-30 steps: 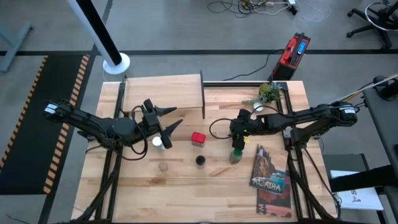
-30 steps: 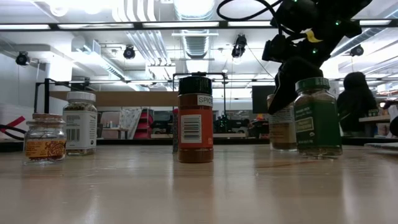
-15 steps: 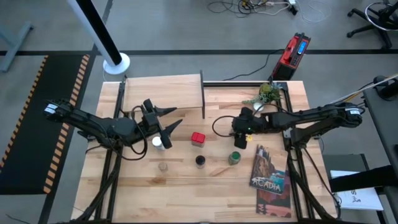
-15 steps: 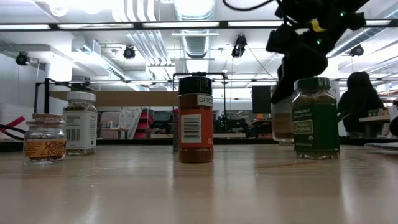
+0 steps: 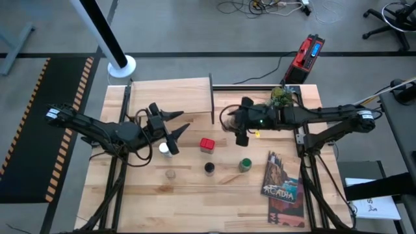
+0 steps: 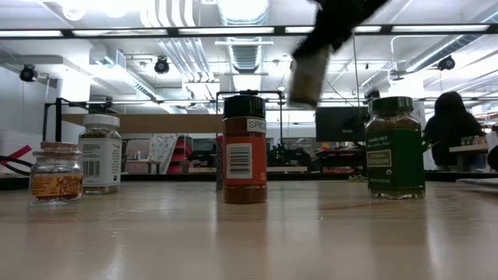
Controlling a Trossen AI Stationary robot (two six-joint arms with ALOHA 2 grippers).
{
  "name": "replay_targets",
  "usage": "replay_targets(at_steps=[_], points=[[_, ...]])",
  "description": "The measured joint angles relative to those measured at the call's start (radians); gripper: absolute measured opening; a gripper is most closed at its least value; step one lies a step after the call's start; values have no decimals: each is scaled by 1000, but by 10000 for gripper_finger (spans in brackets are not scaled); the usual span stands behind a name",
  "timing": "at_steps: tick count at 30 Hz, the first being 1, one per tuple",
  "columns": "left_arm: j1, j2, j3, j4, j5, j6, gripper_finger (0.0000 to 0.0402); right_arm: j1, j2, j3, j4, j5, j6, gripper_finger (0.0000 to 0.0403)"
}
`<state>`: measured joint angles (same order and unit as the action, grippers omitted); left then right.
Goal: Shelf spices
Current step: Put the brown seasoning bottle on the shelf
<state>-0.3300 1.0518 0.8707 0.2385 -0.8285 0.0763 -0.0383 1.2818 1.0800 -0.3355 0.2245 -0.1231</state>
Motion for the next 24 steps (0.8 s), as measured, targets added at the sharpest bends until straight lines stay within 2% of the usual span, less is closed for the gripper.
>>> replay_targets(at_steps=[10,18,24], points=[[0,-1,0,-13,-3,-7,221,-72,148,252,-3,-47,-64,248],[0,-14,0,-148,-185,20,220,-162,352,481,-18,-48,45,248],[0,-42,0,-296,-210,4,219,-216,498,714,-143,-53,72,251]])
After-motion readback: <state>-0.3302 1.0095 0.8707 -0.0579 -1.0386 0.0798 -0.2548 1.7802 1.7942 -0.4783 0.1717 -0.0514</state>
